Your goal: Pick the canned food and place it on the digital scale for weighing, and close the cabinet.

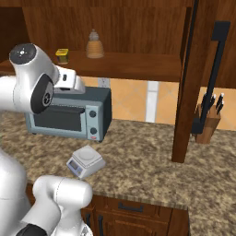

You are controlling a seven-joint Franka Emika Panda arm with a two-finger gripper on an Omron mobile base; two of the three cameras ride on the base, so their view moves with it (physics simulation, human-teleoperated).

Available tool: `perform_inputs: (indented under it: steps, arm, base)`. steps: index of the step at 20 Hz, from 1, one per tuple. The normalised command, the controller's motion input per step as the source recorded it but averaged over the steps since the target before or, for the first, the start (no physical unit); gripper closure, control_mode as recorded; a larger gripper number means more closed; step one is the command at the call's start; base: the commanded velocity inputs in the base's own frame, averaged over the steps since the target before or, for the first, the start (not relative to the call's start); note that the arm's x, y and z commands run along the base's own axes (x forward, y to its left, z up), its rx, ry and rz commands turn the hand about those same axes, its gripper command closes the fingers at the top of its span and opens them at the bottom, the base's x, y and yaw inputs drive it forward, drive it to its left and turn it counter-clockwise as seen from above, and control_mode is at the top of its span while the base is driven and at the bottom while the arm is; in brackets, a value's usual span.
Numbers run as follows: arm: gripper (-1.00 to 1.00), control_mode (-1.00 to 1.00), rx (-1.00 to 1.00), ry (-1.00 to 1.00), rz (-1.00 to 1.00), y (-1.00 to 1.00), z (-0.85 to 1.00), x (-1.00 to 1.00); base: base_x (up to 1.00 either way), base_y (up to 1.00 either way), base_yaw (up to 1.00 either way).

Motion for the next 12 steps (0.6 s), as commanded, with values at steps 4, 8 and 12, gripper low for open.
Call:
perform_inputs:
  steps: [4,8,12]
  arm:
    - [-1.00,-1.00,0.00,-0.04,0.01,0.05,0.70,-0.01]
    - [-1.00,-1.00,0.00,0.00,0.07,0.29,0.41,0.09]
    - [-1.00,-1.00,0.00,0.00,0.02,0.00,0.00,0.00]
  base:
    - [0.00,0.00,0.00]
    - [0.00,0.00,0.00]
    - [0.00,0.00,0.00]
